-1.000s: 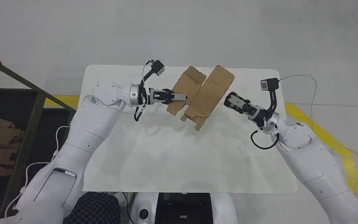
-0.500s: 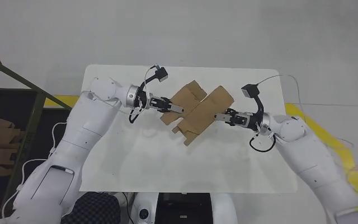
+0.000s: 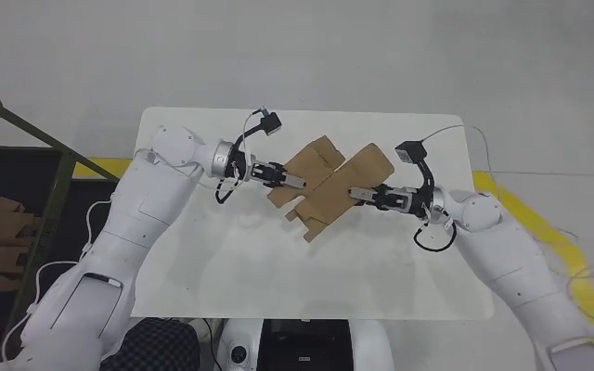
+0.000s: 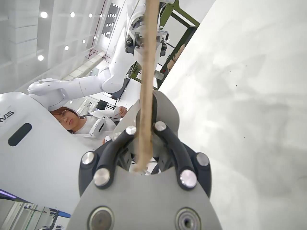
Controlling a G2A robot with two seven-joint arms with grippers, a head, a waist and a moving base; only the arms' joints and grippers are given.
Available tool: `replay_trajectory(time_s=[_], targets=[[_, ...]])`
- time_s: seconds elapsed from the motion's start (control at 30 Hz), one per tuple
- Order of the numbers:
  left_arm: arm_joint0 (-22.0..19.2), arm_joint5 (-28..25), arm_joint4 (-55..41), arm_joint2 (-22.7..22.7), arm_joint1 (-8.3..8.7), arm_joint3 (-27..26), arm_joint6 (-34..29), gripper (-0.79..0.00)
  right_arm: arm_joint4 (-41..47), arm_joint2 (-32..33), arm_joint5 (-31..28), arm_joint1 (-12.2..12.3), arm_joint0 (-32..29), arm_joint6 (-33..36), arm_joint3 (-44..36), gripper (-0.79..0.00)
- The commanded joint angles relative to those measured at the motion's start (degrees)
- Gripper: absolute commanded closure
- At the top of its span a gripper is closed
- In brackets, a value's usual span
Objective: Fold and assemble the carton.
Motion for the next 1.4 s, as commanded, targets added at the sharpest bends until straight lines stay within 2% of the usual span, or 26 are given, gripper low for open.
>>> replay_trajectory(time_s=[0.0,0.17,0.3,0.43,0.53,0.67,0.8,1.07,1.17,1.23,1.27,1.3,1.37], targets=[[0.27,-0.57,-1.12,-0.34,0.0,-0.22,0.8,-0.785,1.29,0.25,0.19,-0.05,-0.16,0.16,0.11,0.0],[1.78,-3.21,-6.43,-3.2,0.25,-0.92,4.16,-0.785,6.13,1.97,2.61,-0.14,-1.61,-2.7,1.01,0.0],[4.22,-6.32,-8.63,-5.93,0.53,-1.35,9.63,-0.785,8.51,3.56,5.13,-0.18,-3.84,-7.07,-0.03,0.0],[6.3,-6.49,-10.64,-6.6,0.43,-2.17,13.81,-0.785,8.14,5.04,6.66,-0.08,-6.26,-10.46,-2.4,0.0],[6.82,-6.03,-11.33,-5.53,0.16,-1.81,13.66,-0.785,6.65,5.55,8.61,-0.09,-8.46,-13.81,-4.83,0.0],[6.69,-6.5,-9.9,-4.06,-0.53,-0.19,18.87,-0.785,4.22,6.36,10.42,-0.12,-11.04,-17.95,-7.84,0.0],[6.88,-7.87,-8.18,-2.61,-1.21,-0.82,23.39,-0.785,2.03,7.28,11.85,-0.16,-13.56,-21.76,-10.29,0.0],[6.9,-8.35,-6.75,-1.34,-1.89,-1.03,25.96,-0.779,-0.32,8.43,13.57,-0.45,-16.22,-24.49,-13.18,0.0],[6.96,-8.3,-6.57,-1.4,-2.01,-0.96,26.52,-0.326,-0.74,8.77,13.86,-0.61,-16.57,-24.58,-13.55,0.0],[7.03,-8.17,-6.44,-1.48,-2.06,-0.96,26.76,-0.114,-1.16,8.94,14.02,-0.71,-16.71,-24.48,-13.75,0.0],[7.06,-8.09,-6.31,-1.53,-2.07,-0.98,26.86,-0.037,-1.33,9.02,14.09,-0.77,-16.78,-24.46,-13.84,0.0],[7.1,-8.05,-6.22,-1.57,-2.09,-1.03,26.91,0.0,-1.43,9.09,14.15,-0.83,-16.86,-24.47,-13.91,0.0],[7.18,-7.86,-6.06,-1.63,-2.13,-1.05,26.98,0.0,-1.51,9.24,14.36,-0.96,-17.01,-24.49,-13.98,0.0]])
